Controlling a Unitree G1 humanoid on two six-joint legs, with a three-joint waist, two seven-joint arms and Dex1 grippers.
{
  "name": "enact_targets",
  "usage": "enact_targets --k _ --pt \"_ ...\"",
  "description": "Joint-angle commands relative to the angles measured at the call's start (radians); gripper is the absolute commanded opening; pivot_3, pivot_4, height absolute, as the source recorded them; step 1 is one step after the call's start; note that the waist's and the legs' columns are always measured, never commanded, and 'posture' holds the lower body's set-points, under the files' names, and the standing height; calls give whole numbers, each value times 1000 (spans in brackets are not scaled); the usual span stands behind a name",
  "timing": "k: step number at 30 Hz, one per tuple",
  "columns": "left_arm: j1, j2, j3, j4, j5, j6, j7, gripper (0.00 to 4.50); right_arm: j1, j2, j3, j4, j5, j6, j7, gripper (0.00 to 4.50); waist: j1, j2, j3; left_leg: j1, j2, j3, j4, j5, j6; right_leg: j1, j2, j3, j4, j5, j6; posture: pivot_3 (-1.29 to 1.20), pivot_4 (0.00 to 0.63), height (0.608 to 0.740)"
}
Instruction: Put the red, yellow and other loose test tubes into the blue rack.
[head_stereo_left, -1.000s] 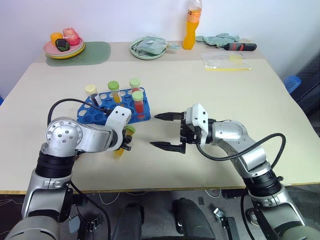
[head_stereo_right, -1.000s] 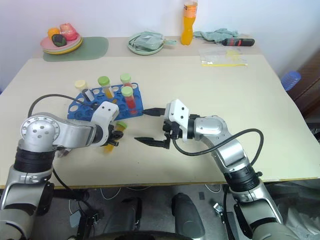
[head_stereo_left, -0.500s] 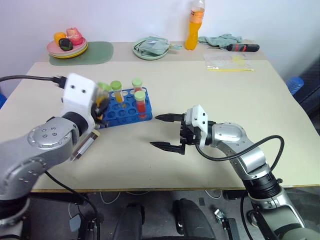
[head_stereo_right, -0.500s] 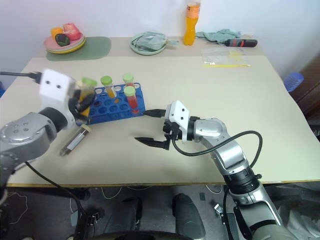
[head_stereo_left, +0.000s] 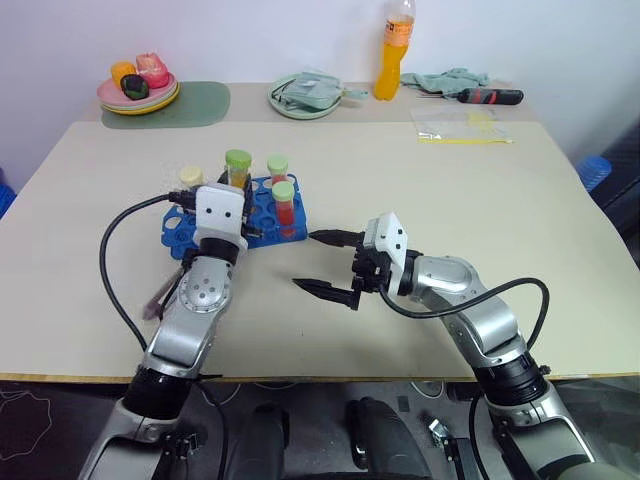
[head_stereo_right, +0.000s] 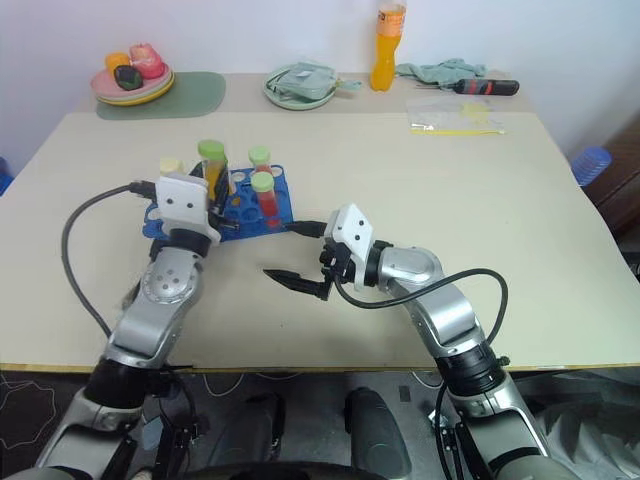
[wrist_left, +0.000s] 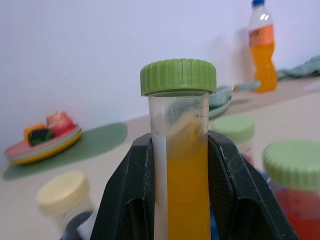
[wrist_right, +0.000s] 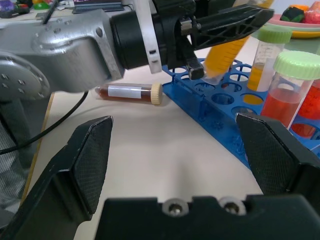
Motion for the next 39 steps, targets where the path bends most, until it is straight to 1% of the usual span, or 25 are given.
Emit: enact_targets --k 1,11,16,30,33,35,36,38,39 --pt "-27 -33 41 63 43 -101 -36 849 4 4 -16 -56 8 1 -18 4353 1 0 0 0 0 0 0 0 0 0 0 0 0 0 0 0 150 740" --pt "-40 -144 103 230 40 -249 -126 849 2 -1 -22 -64 14 7 -36 4353 1 0 0 0 0 0 1 0 0 0 0 0 1 0 1 0 150 740" --pt "-44 -183 125 297 62 -336 -137 849 -5 -1 -21 -58 13 5 -33 4353 2 0 0 0 0 0 1 0 0 1 0 0 0 0 1 0 150 740" --pt "-56 -236 184 462 86 -538 -136 849 -15 1 -20 -58 13 7 -33 4353 1 0 0 0 0 -1 1 0 0 1 0 -1 1 1 1 0 150 740" --pt "-58 -239 189 480 99 -546 -127 849 -17 4 -19 -59 14 9 -34 4353 1 0 0 0 0 -1 1 0 0 1 0 -1 1 1 1 0 150 740" --pt "-57 -240 190 474 81 -532 -147 849 -17 6 -18 -60 15 11 -35 4353 1 0 0 0 0 -1 1 0 0 1 0 -1 1 1 1 0 150 740" --pt "-56 -240 192 466 71 -523 -159 1881 -17 6 -17 -61 16 12 -35 4353 1 0 0 0 0 -1 1 0 0 1 0 -1 1 1 1 0 150 740" --pt "-53 -244 205 438 64 -511 -153 2671 -17 9 -15 -62 17 13 -37 4353 0 0 0 0 0 -1 1 0 0 1 0 -1 1 1 1 0 150 740" --pt "-48 -245 211 404 54 -495 -157 3266 -17 11 -14 -64 17 14 -38 4353 0 0 0 0 0 -1 1 0 0 1 0 -1 1 1 1 0 150 740"
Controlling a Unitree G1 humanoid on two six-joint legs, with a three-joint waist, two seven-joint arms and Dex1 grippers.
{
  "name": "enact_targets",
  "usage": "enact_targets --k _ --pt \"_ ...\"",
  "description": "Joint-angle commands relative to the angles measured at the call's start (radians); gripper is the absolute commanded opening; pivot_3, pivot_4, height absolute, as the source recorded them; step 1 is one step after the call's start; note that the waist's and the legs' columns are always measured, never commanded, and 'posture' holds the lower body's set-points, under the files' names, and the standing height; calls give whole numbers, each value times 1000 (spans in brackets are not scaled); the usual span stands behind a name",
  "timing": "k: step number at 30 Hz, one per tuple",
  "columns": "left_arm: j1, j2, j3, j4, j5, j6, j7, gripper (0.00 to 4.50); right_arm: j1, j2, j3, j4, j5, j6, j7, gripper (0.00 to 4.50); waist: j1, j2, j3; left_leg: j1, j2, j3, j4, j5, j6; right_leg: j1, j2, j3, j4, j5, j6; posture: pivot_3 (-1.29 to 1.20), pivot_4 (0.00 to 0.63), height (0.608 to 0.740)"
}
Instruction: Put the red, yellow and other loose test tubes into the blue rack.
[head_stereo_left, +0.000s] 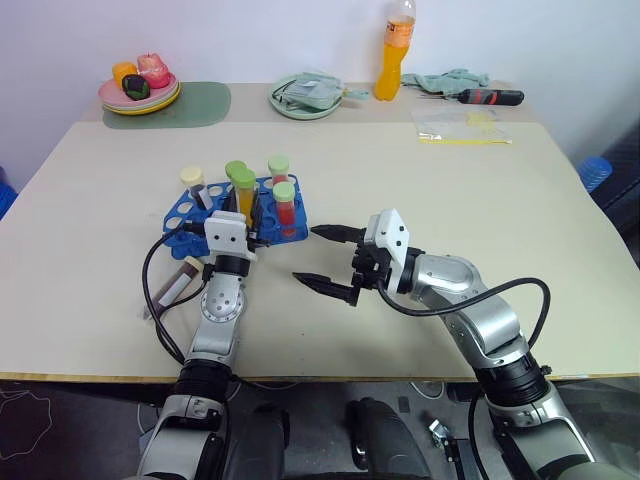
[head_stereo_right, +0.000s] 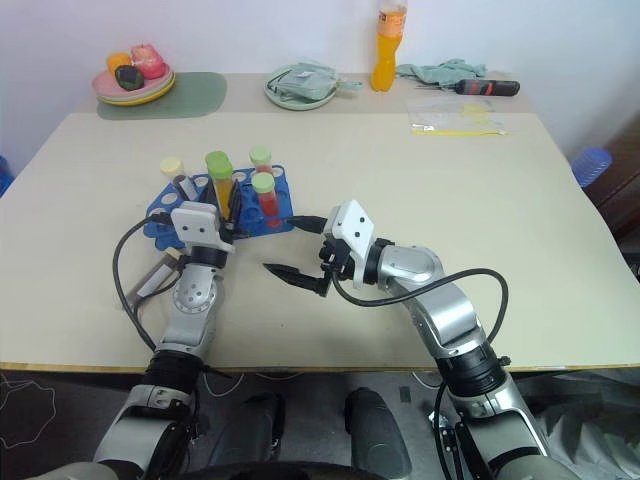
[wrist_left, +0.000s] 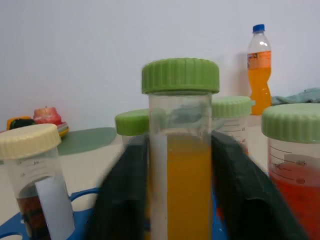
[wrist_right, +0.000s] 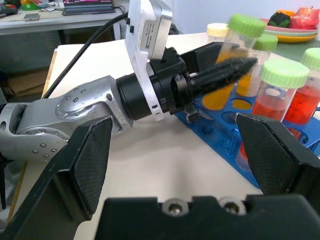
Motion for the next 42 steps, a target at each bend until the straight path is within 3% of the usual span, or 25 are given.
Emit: enact_targets --k 1,2,6,9,14,17,21,24,28,33,39,42 --pt "5 -2 30 -116 -46 34 -17 3744 -14 11 -10 -45 16 0 -4 4353 0 0 0 0 0 0 0 0 0 0 0 0 0 0 0 0 150 740" --pt "13 -3 38 -168 -72 60 -25 4141 -13 11 -10 -46 16 0 -4 4353 -1 0 0 0 0 0 0 0 0 0 0 0 0 0 0 0 150 740" --pt "44 15 64 -410 -129 212 -30 4141 -10 15 -12 -50 17 2 -6 4353 0 0 0 0 0 0 0 0 0 0 0 0 1 0 0 0 150 740" --pt "61 60 114 -617 -188 424 -18 4141 -5 12 -13 -50 17 4 -8 4353 -3 0 0 0 0 0 0 0 0 0 0 0 1 0 0 0 150 740" --pt "161 361 344 -920 -540 995 -102 4338 3 -14 -36 -32 16 -2 4 4353 -20 0 0 1 1 -1 0 0 0 0 1 0 3 0 0 0 150 740" --pt "256 576 503 -975 -665 1298 -154 4338 -1 -21 -42 -13 14 -9 16 4353 -30 0 0 1 1 -1 0 0 0 0 1 0 3 0 0 0 150 740" --pt "302 734 640 -956 -788 1748 -127 4338 -14 -18 -38 10 12 -18 32 4353 -31 0 1 2 1 -2 0 0 0 0 2 -1 4 -1 -1 0 150 740" --pt "262 903 541 -924 -877 2049 -221 4338 -29 -4 -21 30 7 -29 48 4353 -27 -2 1 1 1 -3 0 0 0 0 1 -1 4 -1 -1 0 150 740" --pt "171 1030 336 -839 -897 2101 -250 4338 -39 10 -6 42 -1 -42 60 4353 -30 -1 1 2 1 -2 0 0 0 0 1 -1 4 -1 -1 0 150 740" --pt "-20 1034 113 -684 -863 2101 -272 4338 -37 16 -1 41 -9 -48 53 4353 -30 -1 1 1 1 -2 -1 0 0 -1 1 -1 4 -1 -1 0 150 740" --pt "-207 976 -113 -543 -781 2101 -323 4338 -11 16 1 14 -19 -47 29 4353 -29 -1 1 0 1 -1 -1 0 0 -2 1 -1 4 -1 -1 0 150 740" --pt "-255 977 -188 -508 -741 2098 -367 3496 4 15 -2 -6 -20 -42 13 4353 -31 -1 1 0 1 -1 -1 0 0 -3 1 0 4 -1 -1 0 150 740"
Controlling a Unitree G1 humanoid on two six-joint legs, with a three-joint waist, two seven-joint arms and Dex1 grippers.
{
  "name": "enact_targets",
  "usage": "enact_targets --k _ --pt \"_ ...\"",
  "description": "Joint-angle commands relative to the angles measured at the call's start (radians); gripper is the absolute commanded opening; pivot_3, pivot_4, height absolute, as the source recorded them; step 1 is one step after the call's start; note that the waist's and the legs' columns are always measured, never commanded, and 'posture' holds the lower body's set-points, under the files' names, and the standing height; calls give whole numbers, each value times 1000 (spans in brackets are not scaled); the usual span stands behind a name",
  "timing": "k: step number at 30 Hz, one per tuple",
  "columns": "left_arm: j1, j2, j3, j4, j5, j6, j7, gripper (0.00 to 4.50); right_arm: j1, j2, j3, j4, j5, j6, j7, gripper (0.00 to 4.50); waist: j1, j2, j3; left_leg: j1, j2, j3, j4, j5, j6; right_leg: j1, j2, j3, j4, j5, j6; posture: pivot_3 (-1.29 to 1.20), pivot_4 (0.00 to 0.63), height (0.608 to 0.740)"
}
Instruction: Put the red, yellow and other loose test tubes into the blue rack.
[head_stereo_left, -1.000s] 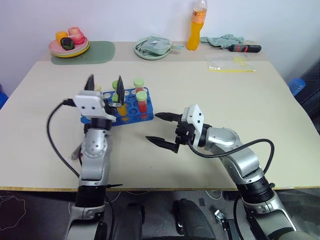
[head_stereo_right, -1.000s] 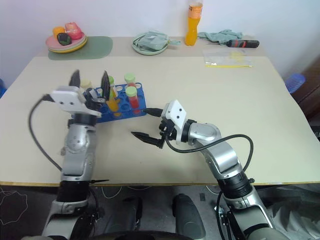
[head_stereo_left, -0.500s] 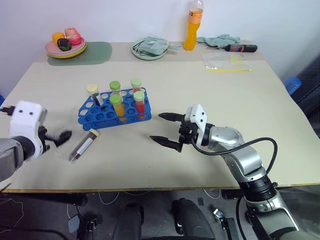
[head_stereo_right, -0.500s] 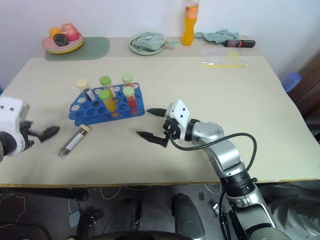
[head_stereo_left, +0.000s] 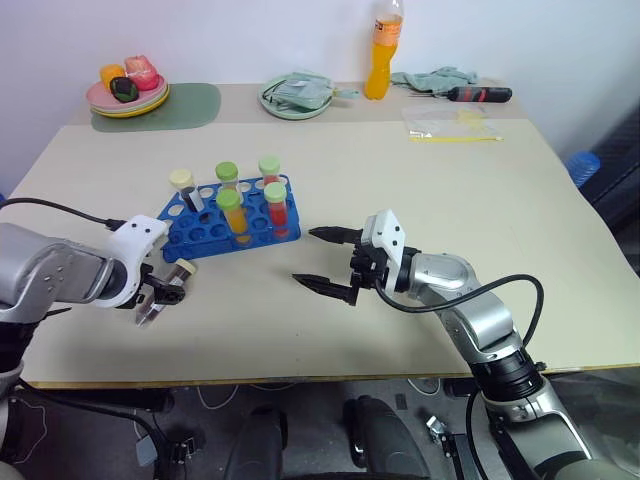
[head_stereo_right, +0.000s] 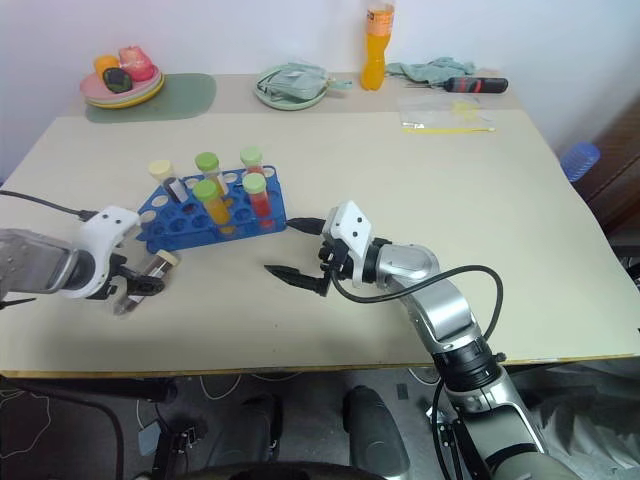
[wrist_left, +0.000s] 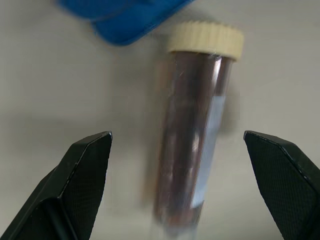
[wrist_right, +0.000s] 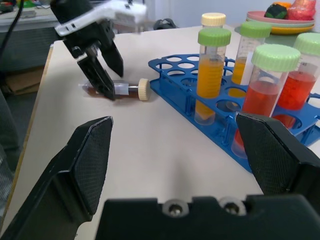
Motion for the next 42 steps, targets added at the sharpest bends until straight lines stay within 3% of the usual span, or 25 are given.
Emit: enact_targets --k 1,5,6,9,12,17,20,21,24,28,36,42 --pt "-49 17 -57 27 55 2 -55 3047 14 5 -8 -68 1 -7 -20 4353 -1 0 0 0 0 0 0 0 0 -1 0 0 0 0 0 0 150 740" --pt "-50 40 -88 -2 87 -46 -121 939 28 2 -6 -87 3 -2 -30 4353 0 0 0 0 0 1 0 0 0 -1 0 1 1 0 0 0 150 740" --pt "-42 53 -89 -25 92 -63 -139 782 29 1 -6 -90 4 0 -32 4353 0 0 0 0 0 1 0 0 0 -1 0 1 1 0 0 0 150 740" --pt "81 124 -4 -147 98 -228 -243 782 29 -5 -8 -94 5 2 -32 4353 -3 0 0 -1 0 1 0 0 0 -2 0 1 1 0 0 0 150 740" --pt "326 100 237 -260 188 -586 -304 782 29 -14 -11 -95 6 0 -25 4353 0 1 0 -1 1 3 -1 0 0 -3 -1 3 1 0 -1 0 150 740" --pt "602 -180 621 -386 195 -929 -325 782 23 -14 -18 -91 14 4 -20 4353 7 0 0 -2 1 4 -1 0 0 -3 -2 2 0 -1 -2 0 150 740" --pt "543 -399 702 -379 132 -910 -116 782 16 -14 -23 -82 20 5 -12 4353 17 1 0 -1 1 3 0 0 0 -1 -2 2 -1 -1 -1 0 150 740" --pt "508 -453 707 -371 129 -908 -54 782 13 -14 -22 -77 19 3 -9 4353 24 -1 -1 0 0 3 1 0 0 1 -2 2 -1 0 -1 0 150 740" --pt "453 -597 574 -363 391 -1129 119 782 -8 -6 -8 -49 12 -8 11 4353 30 -2 -2 1 0 1 3 0 0 3 -2 1 -2 0 0 0 150 740" --pt "426 -697 409 -240 616 -1364 207 782 -36 11 6 -20 4 -22 26 4353 32 -2 -2 1 -1 1 2 0 0 3 -2 1 -2 1 1 0 150 740" --pt "394 -805 330 -2 687 -1567 227 782 -35 11 1 -24 -3 -25 18 4353 28 -2 -2 1 0 1 2 0 0 2 -1 1 -2 1 1 0 150 740" --pt "379 -813 320 86 685 -1627 194 782 -20 8 -3 -44 0 -16 -5 4353 29 -2 -2 1 0 1 2 0 0 2 -1 1 -2 1 1 0 150 740"
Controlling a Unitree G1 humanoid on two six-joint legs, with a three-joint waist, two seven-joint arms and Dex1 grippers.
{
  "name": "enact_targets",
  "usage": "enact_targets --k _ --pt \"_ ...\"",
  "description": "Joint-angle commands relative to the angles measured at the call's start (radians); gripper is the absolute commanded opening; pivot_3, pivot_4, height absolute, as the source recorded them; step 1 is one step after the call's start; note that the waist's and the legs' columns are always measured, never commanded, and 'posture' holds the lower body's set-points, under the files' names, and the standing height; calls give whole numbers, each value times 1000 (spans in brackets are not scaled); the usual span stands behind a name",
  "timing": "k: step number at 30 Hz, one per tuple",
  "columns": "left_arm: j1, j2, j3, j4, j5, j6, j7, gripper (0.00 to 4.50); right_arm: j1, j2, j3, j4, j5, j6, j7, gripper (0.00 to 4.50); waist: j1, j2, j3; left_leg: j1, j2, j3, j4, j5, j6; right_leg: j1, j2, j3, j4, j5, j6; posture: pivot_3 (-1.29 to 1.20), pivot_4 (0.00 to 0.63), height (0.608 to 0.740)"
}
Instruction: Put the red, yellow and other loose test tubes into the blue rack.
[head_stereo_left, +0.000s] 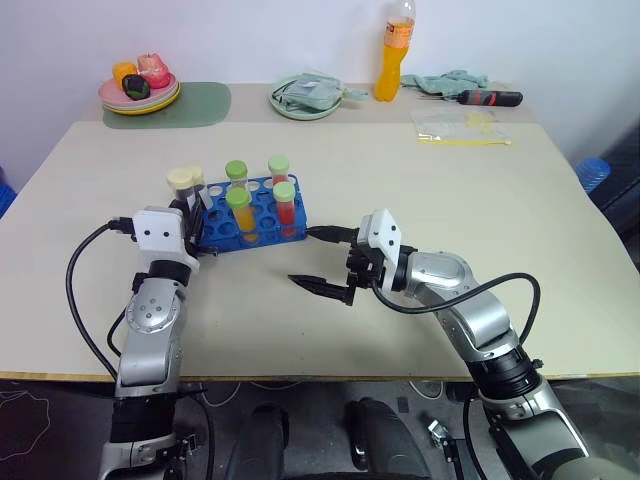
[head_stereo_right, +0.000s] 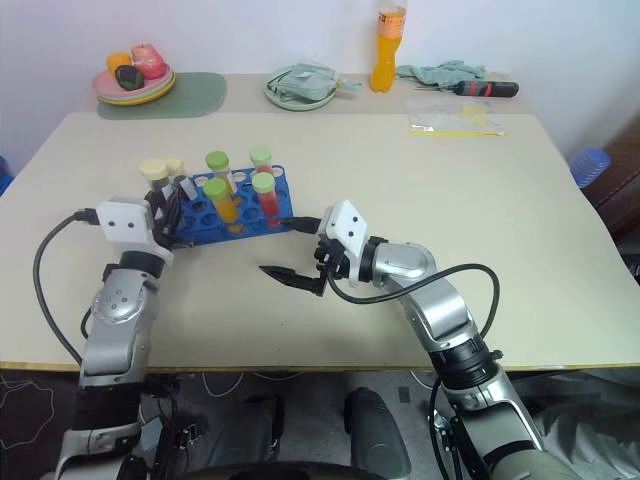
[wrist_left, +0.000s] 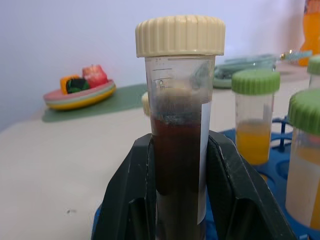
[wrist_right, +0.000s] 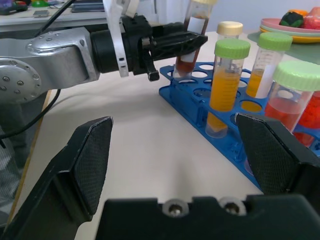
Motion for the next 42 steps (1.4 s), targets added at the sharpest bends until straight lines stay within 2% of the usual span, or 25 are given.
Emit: enact_targets --k 1,12,23,42 --pt "-16 -3 0 17 -9 -38 -20 782 2 -1 -17 -53 3 -5 -11 4353 -1 0 0 0 0 0 0 0 0 0 0 0 0 0 0 0 150 740" --pt "-20 -30 -6 47 -28 -40 -47 782 0 3 -13 -46 8 -9 -17 4353 0 0 0 0 0 0 0 0 0 0 0 0 0 0 0 0 150 740" --pt "55 -25 -2 -38 -3 -10 -27 782 4 15 -9 -44 13 -11 -17 4353 -2 1 -1 1 0 0 0 0 0 0 0 0 0 0 0 0 150 740" --pt "-46 -43 -18 78 16 -43 -23 782 6 9 -10 -53 7 -11 -19 4353 2 1 -1 1 0 0 0 0 0 1 0 0 0 0 0 0 150 740"
